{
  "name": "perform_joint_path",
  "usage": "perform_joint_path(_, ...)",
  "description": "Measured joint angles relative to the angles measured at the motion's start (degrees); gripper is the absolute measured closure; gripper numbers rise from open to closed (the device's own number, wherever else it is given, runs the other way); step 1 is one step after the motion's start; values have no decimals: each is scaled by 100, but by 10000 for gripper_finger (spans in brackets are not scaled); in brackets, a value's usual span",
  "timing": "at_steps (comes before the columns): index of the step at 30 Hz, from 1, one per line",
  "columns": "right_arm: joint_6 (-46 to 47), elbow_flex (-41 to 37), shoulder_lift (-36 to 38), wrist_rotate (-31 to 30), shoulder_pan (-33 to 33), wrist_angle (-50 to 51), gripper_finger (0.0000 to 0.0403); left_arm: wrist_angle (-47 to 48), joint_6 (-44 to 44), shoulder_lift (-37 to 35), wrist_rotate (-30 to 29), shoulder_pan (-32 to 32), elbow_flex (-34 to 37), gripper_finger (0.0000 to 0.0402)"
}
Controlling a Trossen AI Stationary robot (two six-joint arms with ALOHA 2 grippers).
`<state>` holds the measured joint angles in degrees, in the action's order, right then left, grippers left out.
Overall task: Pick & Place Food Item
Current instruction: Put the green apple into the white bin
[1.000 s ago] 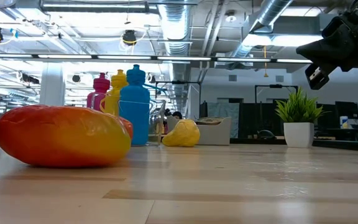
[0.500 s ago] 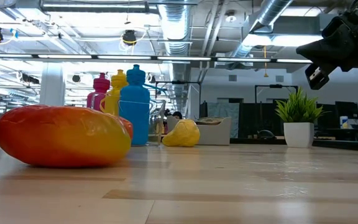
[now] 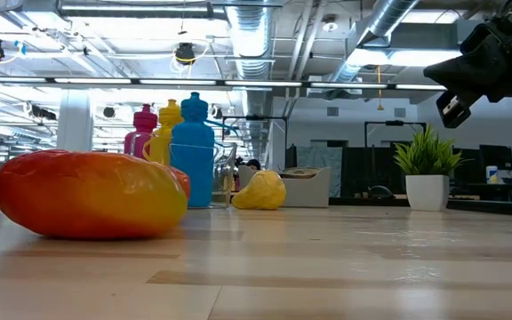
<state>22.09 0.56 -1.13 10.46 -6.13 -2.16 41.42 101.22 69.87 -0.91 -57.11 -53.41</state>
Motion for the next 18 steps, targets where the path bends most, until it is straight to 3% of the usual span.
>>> perform_joint_path(5,0,0,0,0,0,0,391,-619,23,0,4,3,379,69)
perform_joint_path(18,0,0,0,0,0,0,391,-840,98,-2,54,3,638,66)
